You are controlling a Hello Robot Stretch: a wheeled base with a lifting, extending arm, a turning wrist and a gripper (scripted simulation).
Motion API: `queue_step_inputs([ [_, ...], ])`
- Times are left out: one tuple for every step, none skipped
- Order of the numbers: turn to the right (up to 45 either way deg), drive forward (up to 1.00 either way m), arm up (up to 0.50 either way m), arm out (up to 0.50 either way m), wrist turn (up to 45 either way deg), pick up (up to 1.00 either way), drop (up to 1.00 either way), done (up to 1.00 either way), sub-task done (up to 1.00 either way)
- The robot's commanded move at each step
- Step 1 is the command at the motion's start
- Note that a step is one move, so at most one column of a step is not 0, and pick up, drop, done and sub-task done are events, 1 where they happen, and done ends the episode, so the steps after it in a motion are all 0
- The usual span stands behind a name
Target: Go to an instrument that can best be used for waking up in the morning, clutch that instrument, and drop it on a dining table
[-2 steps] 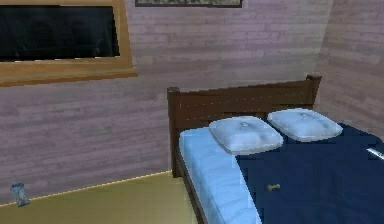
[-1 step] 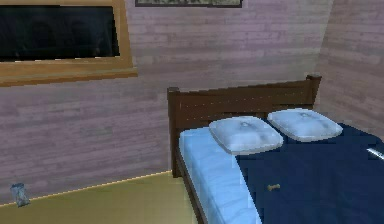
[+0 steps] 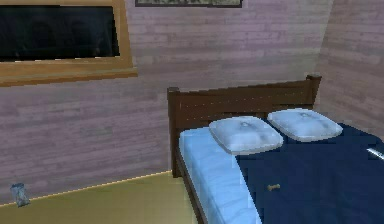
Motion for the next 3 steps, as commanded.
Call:
queue_step_inputs([
  [0.0,0.00,0.00,0.38,0.0,0.00,0.00,0.00,0.00],
  [0.0,0.00,0.00,0.00,45.0,0.00,0.00,0.00,0.00],
  [0.0,0.00,0.00,0.00,45.0,0.00,0.00,0.00,0.00],
])
